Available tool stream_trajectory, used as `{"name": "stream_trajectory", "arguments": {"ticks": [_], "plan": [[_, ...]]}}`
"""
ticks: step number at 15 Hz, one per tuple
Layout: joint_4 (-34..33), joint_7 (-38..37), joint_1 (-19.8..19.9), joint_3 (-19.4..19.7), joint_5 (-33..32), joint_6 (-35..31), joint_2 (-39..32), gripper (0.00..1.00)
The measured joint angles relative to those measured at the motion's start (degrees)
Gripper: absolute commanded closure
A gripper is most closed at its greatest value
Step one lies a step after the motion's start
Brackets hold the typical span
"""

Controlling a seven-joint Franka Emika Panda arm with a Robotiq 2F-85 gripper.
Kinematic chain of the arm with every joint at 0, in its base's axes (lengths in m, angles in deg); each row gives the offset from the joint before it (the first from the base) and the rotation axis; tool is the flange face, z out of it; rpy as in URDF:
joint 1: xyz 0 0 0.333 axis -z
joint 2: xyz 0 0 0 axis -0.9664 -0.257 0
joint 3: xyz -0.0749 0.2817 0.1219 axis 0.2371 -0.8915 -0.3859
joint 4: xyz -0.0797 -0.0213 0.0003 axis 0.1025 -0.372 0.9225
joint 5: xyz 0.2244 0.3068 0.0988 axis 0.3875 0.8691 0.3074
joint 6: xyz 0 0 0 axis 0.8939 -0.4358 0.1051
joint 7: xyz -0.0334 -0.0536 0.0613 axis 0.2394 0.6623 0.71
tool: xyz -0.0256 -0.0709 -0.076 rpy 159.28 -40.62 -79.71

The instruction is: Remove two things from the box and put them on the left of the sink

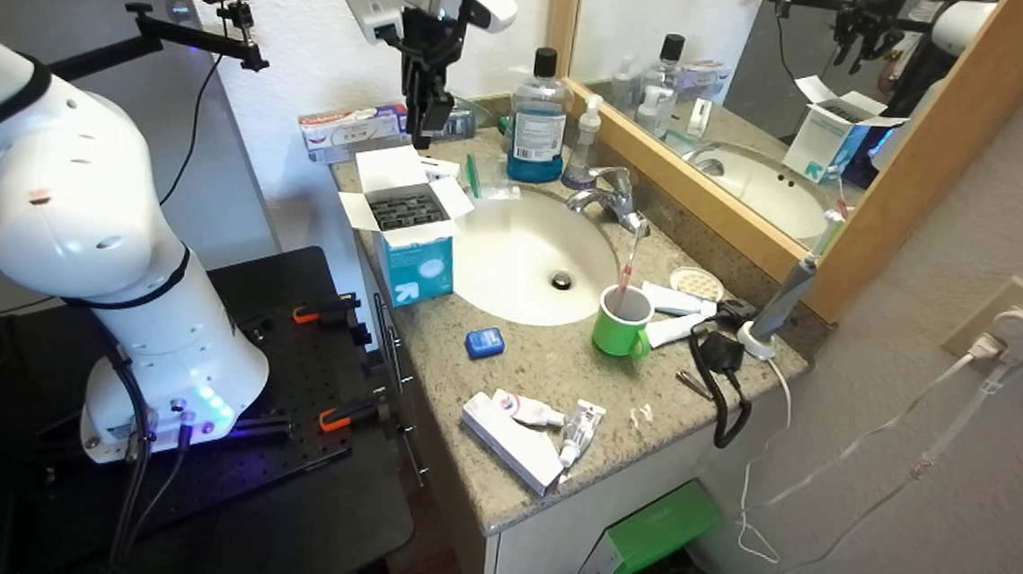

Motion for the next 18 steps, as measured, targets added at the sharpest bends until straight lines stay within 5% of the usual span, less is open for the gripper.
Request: {"name": "stream_trajectory", "arguments": {"ticks": [1,5,7,10,11,12,15,16,17,18], "plan": [[0.19,0.15,0.0,0.03,0.0,-0.2,-0.05,0.73],[1.91,2.62,-0.08,0.13,0.28,-3.01,-0.04,0.58],[3.8,4.0,-0.43,0.5,0.51,-5.76,0.21,0.65],[7.54,5.31,-0.59,1.39,0.55,-9.16,1.59,0.55],[8.9,5.36,-0.59,1.72,0.55,-9.85,2.43,0.7],[10.3,5.37,-0.58,2.09,0.54,-10.36,3.5,0.63],[13.74,5.37,-0.56,2.84,0.5,-10.85,7.23,0.82],[14.37,5.37,-0.6,2.85,0.48,-10.85,8.22,0.77],[14.79,5.37,-0.71,2.8,0.43,-10.85,9.09,0.86],[14.95,5.37,-0.95,2.69,0.4,-10.85,9.75,0.69]]}}
